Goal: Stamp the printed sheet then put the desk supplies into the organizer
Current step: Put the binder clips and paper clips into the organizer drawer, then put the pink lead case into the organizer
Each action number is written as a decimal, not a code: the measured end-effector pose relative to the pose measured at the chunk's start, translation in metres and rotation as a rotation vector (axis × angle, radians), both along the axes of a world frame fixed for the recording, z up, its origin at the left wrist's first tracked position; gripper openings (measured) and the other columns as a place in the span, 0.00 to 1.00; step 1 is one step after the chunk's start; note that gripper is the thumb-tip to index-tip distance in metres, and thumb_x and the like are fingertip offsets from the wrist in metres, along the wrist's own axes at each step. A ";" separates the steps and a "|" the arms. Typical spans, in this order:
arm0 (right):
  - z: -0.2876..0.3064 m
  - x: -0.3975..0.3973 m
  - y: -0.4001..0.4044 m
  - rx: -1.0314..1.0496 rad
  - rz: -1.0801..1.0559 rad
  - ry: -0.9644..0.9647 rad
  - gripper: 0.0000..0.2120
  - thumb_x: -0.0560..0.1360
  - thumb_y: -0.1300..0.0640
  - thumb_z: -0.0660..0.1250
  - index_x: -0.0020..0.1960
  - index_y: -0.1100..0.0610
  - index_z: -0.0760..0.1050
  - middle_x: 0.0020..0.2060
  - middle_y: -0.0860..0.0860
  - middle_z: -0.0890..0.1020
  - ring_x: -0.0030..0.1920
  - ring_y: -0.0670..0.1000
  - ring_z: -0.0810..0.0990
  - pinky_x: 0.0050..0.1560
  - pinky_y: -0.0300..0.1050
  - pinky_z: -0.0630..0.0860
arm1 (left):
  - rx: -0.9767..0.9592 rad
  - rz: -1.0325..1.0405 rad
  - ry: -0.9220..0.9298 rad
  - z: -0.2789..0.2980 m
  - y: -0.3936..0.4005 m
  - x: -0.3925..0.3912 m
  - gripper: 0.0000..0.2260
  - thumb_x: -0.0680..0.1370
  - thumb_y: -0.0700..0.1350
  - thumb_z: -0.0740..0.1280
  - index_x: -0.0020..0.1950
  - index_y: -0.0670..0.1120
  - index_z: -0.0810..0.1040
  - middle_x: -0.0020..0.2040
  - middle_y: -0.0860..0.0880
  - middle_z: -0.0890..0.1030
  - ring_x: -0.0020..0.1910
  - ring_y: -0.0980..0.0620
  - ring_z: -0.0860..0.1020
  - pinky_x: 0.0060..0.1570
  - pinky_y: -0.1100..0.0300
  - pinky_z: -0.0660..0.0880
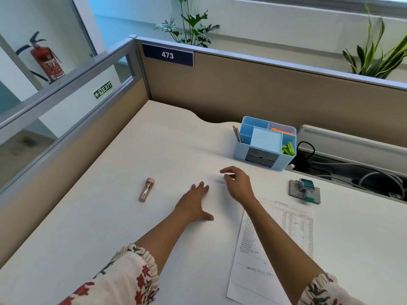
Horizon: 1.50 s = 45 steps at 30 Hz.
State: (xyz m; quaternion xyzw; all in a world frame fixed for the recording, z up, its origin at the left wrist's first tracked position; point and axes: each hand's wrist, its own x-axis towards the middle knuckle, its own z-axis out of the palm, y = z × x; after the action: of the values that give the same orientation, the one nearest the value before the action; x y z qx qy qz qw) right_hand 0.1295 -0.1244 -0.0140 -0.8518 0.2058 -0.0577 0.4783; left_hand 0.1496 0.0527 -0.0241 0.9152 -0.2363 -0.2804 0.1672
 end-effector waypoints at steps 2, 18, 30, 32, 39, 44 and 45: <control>0.005 0.006 0.023 0.010 0.088 -0.014 0.10 0.78 0.63 0.62 0.53 0.54 0.80 0.56 0.50 0.81 0.44 0.40 0.79 0.40 0.23 0.69 | -0.012 -0.029 -0.005 -0.003 0.004 -0.002 0.46 0.70 0.58 0.74 0.80 0.52 0.52 0.81 0.54 0.48 0.80 0.50 0.47 0.75 0.52 0.56; -0.008 0.019 0.095 0.084 0.223 0.027 0.10 0.78 0.61 0.61 0.51 0.51 0.80 0.56 0.47 0.80 0.46 0.42 0.79 0.39 0.25 0.70 | 0.040 0.835 -0.553 -0.016 0.114 0.014 0.21 0.70 0.53 0.75 0.59 0.45 0.77 0.58 0.46 0.74 0.60 0.44 0.70 0.55 0.49 0.65; -0.006 0.008 0.068 0.166 0.133 0.045 0.09 0.78 0.61 0.63 0.53 0.52 0.80 0.53 0.44 0.82 0.46 0.40 0.79 0.41 0.26 0.70 | -0.151 0.804 -0.442 -0.017 0.074 0.014 0.06 0.73 0.48 0.72 0.48 0.48 0.81 0.54 0.50 0.76 0.58 0.47 0.69 0.56 0.52 0.63; -0.008 0.006 0.060 0.202 0.096 0.042 0.09 0.78 0.57 0.65 0.57 0.53 0.78 0.54 0.45 0.82 0.48 0.42 0.79 0.47 0.31 0.74 | -0.250 0.747 -0.422 -0.014 0.057 0.012 0.06 0.73 0.49 0.73 0.48 0.50 0.81 0.54 0.51 0.76 0.59 0.48 0.69 0.56 0.55 0.62; -0.004 -0.005 0.033 0.317 -0.049 -0.034 0.17 0.79 0.45 0.63 0.63 0.54 0.74 0.52 0.49 0.82 0.47 0.48 0.83 0.51 0.43 0.80 | -0.425 0.553 -0.433 0.002 -0.005 0.004 0.08 0.73 0.50 0.75 0.49 0.51 0.81 0.53 0.53 0.77 0.58 0.51 0.70 0.55 0.61 0.60; 0.001 -0.011 0.004 0.297 -0.135 -0.103 0.13 0.80 0.49 0.64 0.59 0.55 0.76 0.51 0.48 0.82 0.45 0.47 0.83 0.50 0.41 0.81 | -0.495 0.429 -0.443 0.005 -0.036 0.007 0.10 0.73 0.54 0.74 0.50 0.51 0.80 0.53 0.54 0.78 0.55 0.53 0.72 0.53 0.61 0.60; 0.004 -0.012 -0.003 0.311 -0.136 -0.112 0.12 0.80 0.50 0.64 0.59 0.56 0.76 0.51 0.48 0.82 0.46 0.47 0.83 0.49 0.40 0.81 | -0.503 0.395 -0.440 0.005 -0.041 0.009 0.11 0.73 0.55 0.73 0.51 0.51 0.80 0.54 0.54 0.78 0.55 0.54 0.72 0.53 0.62 0.60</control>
State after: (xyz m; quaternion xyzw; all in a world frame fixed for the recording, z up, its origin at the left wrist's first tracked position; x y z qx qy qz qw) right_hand 0.1173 -0.1274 -0.0101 -0.7470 0.2426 -0.1050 0.6100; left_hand 0.1590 0.0118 -0.0188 0.9118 -0.1469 0.0271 0.3825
